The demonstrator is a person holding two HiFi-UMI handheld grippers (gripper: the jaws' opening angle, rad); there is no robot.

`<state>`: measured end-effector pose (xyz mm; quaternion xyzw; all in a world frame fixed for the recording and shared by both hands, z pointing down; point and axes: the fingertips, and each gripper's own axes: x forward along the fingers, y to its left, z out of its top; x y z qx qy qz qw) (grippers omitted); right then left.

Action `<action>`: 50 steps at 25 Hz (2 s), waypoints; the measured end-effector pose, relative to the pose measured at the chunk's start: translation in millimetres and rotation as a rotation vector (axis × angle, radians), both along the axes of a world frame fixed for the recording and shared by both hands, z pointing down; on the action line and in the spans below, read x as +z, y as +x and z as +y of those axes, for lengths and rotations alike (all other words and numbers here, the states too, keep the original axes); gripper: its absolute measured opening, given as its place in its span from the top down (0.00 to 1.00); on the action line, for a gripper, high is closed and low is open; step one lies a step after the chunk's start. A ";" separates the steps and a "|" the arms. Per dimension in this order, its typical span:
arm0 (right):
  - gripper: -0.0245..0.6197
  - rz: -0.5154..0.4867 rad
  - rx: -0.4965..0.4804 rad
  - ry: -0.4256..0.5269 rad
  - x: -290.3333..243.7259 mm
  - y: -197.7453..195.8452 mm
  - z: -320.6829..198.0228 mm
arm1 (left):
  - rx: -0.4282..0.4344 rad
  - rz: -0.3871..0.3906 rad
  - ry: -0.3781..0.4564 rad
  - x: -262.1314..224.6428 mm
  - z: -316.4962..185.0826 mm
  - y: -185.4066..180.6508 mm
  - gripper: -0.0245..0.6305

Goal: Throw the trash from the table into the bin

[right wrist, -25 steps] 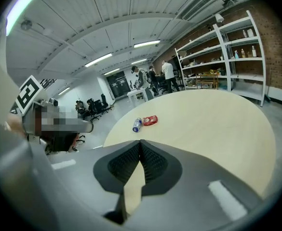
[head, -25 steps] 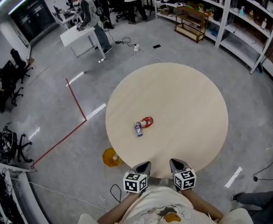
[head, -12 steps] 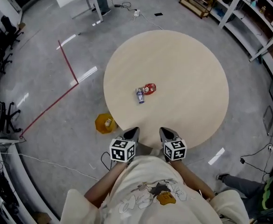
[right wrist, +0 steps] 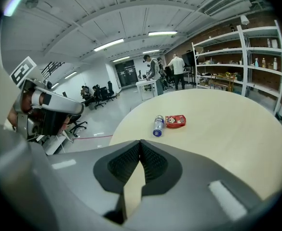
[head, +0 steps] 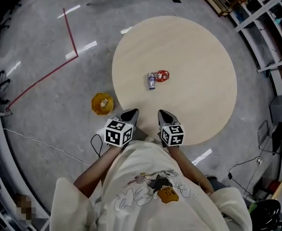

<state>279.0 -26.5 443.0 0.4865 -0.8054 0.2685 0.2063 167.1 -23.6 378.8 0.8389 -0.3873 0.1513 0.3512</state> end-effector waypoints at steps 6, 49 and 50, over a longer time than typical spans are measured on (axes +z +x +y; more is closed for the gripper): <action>0.86 -0.018 0.027 0.016 0.6 -14.3 -39.7 | -0.013 0.029 0.003 -2.4 -11.9 -32.9 0.95; 0.69 0.369 0.055 -0.169 115.8 -35.7 -172.7 | 0.032 0.085 -0.040 12.8 -47.4 -182.9 0.95; 0.69 0.369 0.051 -0.166 115.8 -39.5 -169.5 | 0.024 0.090 -0.044 14.4 -44.1 -186.9 0.95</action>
